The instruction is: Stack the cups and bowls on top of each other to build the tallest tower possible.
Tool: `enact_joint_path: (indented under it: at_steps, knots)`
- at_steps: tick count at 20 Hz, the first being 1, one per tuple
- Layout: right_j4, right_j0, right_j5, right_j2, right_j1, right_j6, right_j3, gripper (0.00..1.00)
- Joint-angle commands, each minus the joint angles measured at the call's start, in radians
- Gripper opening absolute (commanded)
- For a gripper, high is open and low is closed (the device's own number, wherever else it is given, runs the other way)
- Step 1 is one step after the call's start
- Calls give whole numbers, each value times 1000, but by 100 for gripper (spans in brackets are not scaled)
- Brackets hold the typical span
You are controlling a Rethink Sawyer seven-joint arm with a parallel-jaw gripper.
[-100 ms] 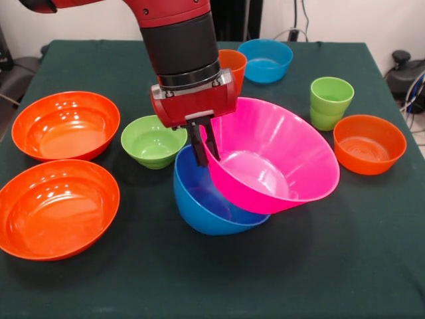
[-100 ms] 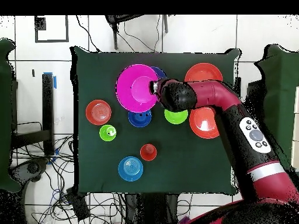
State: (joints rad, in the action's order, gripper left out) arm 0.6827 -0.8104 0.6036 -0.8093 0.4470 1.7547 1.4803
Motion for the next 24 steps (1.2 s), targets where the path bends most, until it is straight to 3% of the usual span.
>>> enact_joint_path:
  at_steps: [1, 9, 16, 24]
  knots:
    - [77, -7, 18, -2, -32, -267, -6, 0]
    - [63, -19, 39, -12, -34, -279, -7, 0]
    - [40, -53, 130, -47, -40, -395, -32, 0]
    - [41, -82, 161, -73, -50, -427, -31, 0]
